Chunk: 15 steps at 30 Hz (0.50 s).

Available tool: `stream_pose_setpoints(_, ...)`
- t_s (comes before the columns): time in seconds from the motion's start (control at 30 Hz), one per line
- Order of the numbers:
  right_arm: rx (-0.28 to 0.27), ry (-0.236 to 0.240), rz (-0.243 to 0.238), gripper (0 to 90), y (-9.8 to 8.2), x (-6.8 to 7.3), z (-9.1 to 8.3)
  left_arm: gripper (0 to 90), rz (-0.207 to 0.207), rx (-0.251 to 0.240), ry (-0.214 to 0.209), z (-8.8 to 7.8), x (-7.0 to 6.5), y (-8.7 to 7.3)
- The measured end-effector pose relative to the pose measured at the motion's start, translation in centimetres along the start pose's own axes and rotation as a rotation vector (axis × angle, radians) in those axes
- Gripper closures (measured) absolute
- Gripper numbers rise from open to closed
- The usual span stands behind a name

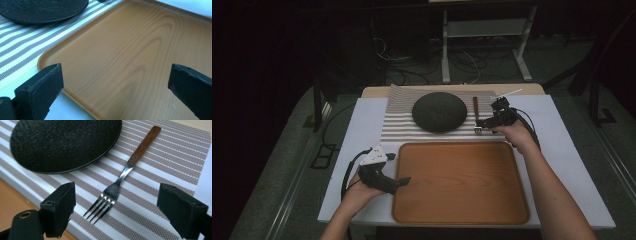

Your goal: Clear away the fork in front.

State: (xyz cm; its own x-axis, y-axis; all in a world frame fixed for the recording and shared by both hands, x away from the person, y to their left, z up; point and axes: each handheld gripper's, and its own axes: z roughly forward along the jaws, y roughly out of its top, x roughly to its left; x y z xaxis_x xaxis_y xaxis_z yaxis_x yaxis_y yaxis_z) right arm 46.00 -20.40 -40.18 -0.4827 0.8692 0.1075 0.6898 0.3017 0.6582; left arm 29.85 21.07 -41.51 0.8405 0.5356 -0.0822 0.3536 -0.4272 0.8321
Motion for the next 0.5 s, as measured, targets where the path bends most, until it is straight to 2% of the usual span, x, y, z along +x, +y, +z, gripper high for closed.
stream_pose_setpoints(0.07, 0.010, 0.008, -0.001, 21.2, 0.4, 0.0, 0.2, 0.0, 0.000, 0.001, -0.002, 0.0, 0.0, 0.0)
stream_pose_setpoints(0.23, 0.040, -0.033, 0.020, 23.9, 1.7, -0.4, 1.2, 0.0, 0.007, 0.004, -0.001, 0.2, -0.1, 0.0)
stream_pose_setpoints(0.3, 0.065, -0.044, 0.026, 31.6, 2.1, -0.5, 1.7, 0.0, 0.008, 0.004, 0.000, 0.2, -0.1, 0.0)
stream_pose_setpoints(0.33, 0.065, -0.044, 0.026, 31.6, 2.1, -0.5, 1.7, 0.0, 0.007, 0.005, 0.000, 0.2, -0.1, 0.0)
stream_pose_setpoints(0.43, 0.119, -0.059, 0.045, 39.1, 2.8, -0.9, 3.0, 0.0, 0.005, 0.004, -0.006, 0.2, 0.0, 0.0)
stream_pose_setpoints(0.5, 0.132, -0.061, 0.059, 41.4, 3.2, -1.1, 3.4, 0.0, 0.005, 0.004, -0.007, 0.2, 0.0, 0.0)
